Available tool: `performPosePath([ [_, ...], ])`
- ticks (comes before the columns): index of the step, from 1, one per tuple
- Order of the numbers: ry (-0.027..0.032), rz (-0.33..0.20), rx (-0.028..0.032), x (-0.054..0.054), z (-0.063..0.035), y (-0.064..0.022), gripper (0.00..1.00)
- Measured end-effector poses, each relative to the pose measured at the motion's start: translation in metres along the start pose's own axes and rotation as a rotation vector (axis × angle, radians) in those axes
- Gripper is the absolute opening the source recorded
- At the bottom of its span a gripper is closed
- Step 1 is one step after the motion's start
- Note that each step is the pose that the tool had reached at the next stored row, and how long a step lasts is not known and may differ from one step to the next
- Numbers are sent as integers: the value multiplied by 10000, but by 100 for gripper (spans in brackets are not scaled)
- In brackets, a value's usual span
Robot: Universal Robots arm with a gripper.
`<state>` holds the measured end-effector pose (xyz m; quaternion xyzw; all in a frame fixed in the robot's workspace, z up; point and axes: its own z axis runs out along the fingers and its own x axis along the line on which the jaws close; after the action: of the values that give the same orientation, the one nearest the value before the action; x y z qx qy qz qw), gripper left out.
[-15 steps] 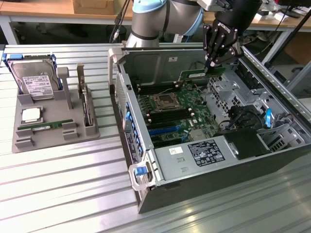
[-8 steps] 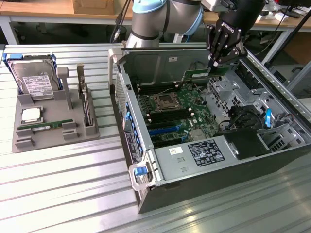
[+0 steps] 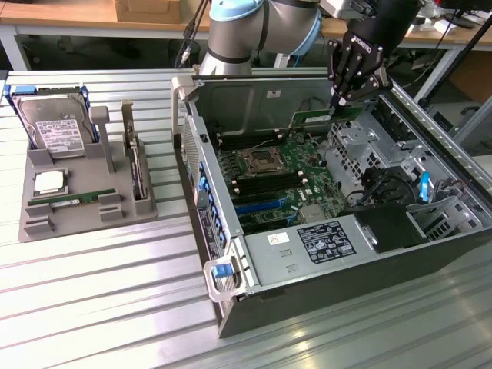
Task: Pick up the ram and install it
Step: 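Insert the ram into the slot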
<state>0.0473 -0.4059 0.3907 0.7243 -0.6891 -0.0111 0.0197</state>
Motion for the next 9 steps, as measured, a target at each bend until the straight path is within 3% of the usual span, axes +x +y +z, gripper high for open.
performPosePath([
  [9, 1, 0, 0, 0, 50, -1, 13],
])
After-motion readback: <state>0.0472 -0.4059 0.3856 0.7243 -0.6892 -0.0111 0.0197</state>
